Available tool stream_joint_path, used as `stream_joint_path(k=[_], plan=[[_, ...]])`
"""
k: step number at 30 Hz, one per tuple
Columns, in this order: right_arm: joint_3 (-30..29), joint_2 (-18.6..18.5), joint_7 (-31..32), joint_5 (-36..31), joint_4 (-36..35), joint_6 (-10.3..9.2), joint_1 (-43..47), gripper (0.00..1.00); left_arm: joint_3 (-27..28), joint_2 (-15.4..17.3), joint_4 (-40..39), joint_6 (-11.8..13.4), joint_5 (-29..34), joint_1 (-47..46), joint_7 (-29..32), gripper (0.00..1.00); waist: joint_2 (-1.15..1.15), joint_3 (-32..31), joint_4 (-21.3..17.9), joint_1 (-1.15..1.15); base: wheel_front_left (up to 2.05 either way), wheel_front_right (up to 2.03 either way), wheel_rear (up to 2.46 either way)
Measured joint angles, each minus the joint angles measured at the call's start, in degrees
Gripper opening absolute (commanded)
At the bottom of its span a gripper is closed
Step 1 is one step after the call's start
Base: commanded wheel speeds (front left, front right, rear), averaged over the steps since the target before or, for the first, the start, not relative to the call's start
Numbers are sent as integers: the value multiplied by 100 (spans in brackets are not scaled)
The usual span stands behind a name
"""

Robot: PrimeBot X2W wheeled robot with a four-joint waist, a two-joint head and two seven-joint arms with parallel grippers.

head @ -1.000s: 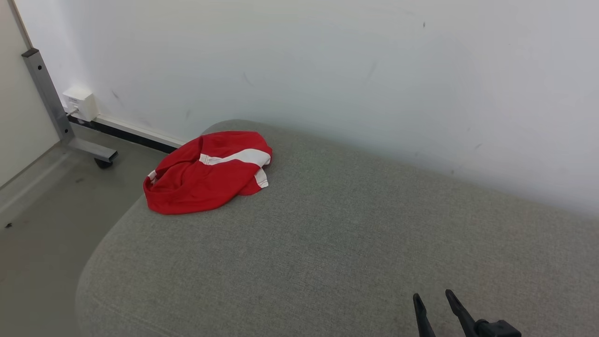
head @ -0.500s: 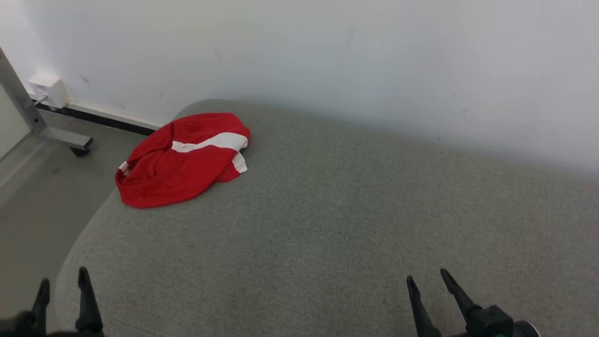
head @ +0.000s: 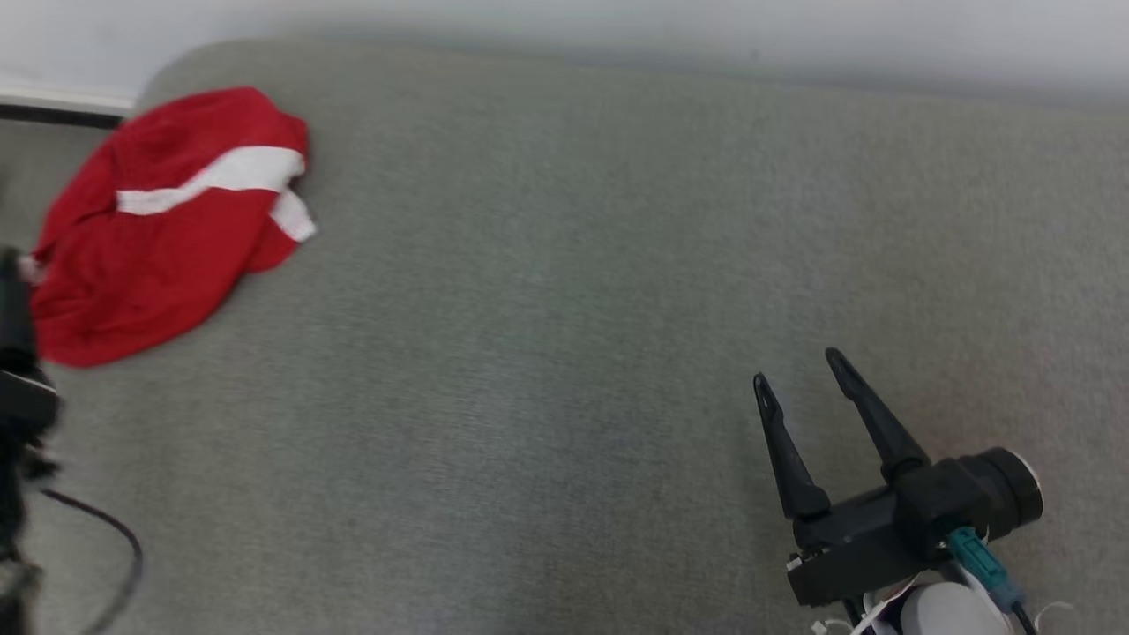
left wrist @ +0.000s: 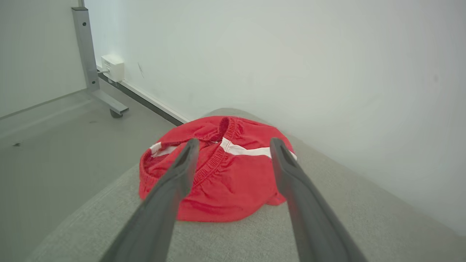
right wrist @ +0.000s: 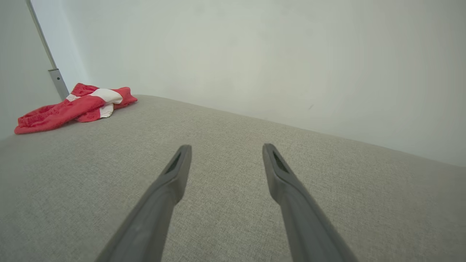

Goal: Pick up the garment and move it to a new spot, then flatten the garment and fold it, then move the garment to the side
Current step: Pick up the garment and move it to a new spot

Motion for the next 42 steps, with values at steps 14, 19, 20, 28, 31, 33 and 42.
stream_joint_path(k=[14, 19, 20, 28, 31, 33, 42], plan=[[-65, 60, -16, -132, -730, 0, -120, 100, 493, 920, 655, 302, -1063, -1283, 1489, 100, 0, 1602, -1038, 0, 0, 0, 0], [-22, 114, -29, -137, -727, 0, -106, 100, 498, 877, 890, 522, -1283, -1329, 2036, 100, 0, 1911, -1344, -1, 0, 0, 0], [-8, 124, -36, -148, -725, 0, -106, 100, 497, 901, 894, 557, -1288, -1324, 2129, 100, 0, 1951, -1397, -1, 0, 0, 0], [49, 155, -60, -146, -662, 0, -123, 100, 583, 1067, 803, 744, -1365, -1153, 2332, 0, -3, 1993, -1605, -3, 0, 0, 0], [116, 165, -79, -114, -557, 0, -157, 100, 587, 1054, 746, 734, -1346, -1007, 2284, 0, -2, 1859, -1610, -2, 0, 0, 0], [165, 179, -109, -64, -471, 0, -188, 100, 588, 1063, 699, 699, -1298, -892, 2226, 0, -2, 1738, -1608, -2, 0, 0, 0], [350, 266, -204, 154, 56, 0, -184, 100, 626, 1355, 181, 666, -1104, -563, 2065, 0, -2, 976, -1632, -3, 0, 0, 0]])
